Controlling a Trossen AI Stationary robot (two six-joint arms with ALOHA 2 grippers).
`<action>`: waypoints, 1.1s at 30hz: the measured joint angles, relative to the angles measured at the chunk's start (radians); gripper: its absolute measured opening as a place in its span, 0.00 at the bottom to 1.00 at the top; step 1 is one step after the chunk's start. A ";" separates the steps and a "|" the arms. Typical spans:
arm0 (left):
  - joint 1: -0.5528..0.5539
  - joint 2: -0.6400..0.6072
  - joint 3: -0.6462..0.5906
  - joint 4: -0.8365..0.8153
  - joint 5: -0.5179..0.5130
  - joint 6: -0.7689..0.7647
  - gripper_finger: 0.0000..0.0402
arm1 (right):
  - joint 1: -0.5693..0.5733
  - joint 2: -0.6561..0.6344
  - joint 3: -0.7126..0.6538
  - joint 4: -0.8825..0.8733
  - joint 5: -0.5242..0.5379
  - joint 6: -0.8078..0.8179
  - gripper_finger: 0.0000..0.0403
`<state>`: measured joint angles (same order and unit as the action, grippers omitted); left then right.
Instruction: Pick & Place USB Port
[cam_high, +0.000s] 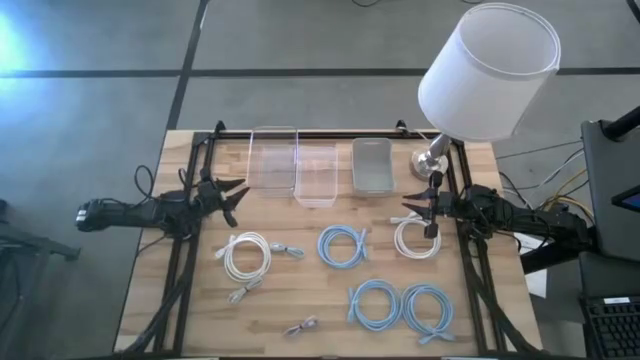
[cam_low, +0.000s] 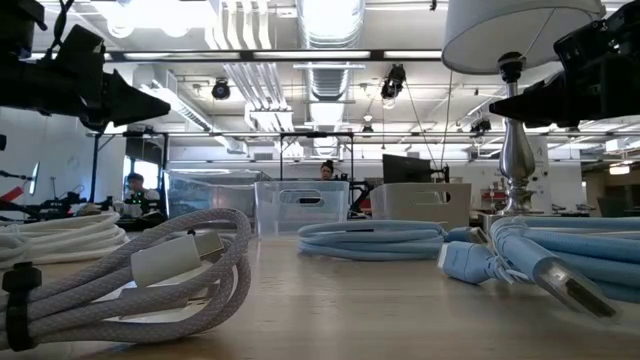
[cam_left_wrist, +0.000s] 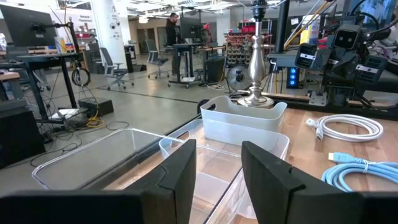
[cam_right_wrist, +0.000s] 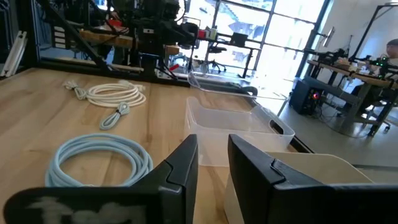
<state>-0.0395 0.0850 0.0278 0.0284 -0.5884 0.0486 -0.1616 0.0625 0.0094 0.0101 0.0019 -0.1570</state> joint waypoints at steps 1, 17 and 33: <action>0.000 0.000 0.000 0.000 0.000 0.000 0.33 | 0.000 0.000 0.000 0.000 0.000 0.000 0.21; -0.001 0.000 0.000 0.000 0.000 0.000 0.33 | 0.000 0.000 0.000 0.000 0.000 0.000 0.19; 0.000 0.000 0.000 0.000 0.000 0.000 0.33 | 0.000 0.000 0.000 0.000 0.000 0.000 0.20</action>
<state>-0.0399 0.0849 0.0277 0.0284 -0.5887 0.0486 -0.1616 0.0627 0.0094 0.0097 0.0017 -0.1570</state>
